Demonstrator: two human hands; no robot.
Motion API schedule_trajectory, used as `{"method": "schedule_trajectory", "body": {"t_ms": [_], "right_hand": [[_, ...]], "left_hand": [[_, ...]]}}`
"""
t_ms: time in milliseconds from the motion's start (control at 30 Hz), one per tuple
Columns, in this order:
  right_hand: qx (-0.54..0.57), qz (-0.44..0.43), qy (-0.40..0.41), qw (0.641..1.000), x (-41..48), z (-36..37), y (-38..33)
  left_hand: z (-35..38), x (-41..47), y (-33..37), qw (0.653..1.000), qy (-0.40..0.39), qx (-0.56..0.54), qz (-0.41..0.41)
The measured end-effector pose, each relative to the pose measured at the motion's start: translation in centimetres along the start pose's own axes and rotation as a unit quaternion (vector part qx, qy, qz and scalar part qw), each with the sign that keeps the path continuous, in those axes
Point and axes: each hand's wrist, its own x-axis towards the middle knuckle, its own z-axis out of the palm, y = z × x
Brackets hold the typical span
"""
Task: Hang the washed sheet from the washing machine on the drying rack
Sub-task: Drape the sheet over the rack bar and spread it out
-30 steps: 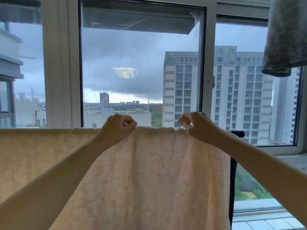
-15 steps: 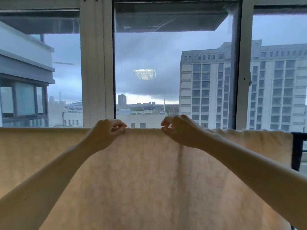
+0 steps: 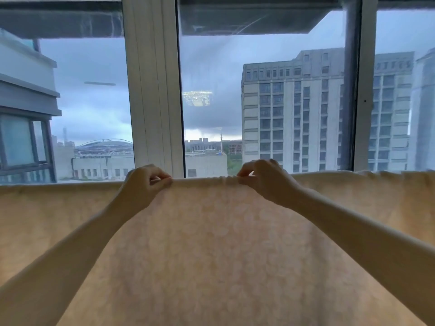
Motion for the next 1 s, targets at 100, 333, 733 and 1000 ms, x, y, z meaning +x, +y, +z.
{"method": "schedule_trajectory", "body": {"t_ms": [100,333,733,1000], "right_hand": [[-0.01,0.015,0.033,0.999,0.1,0.1,-0.4],[0.019,0.037,0.08,0.996,1.1,-0.1,-0.9],[-0.019,0.003,0.003,1.0,0.1,0.1,-1.7],[-0.026,-0.071,-0.034,0.997,1.9,3.0,-4.1]], "left_hand": [[0.8,0.5,0.7,0.999,0.032,-0.02,0.005],[3.6,1.5,5.2,0.994,0.065,-0.088,0.022],[1.6,0.0,2.5,0.998,-0.048,-0.021,0.039],[-1.4,-1.6,-1.8,0.999,-0.029,0.04,-0.001]]}}
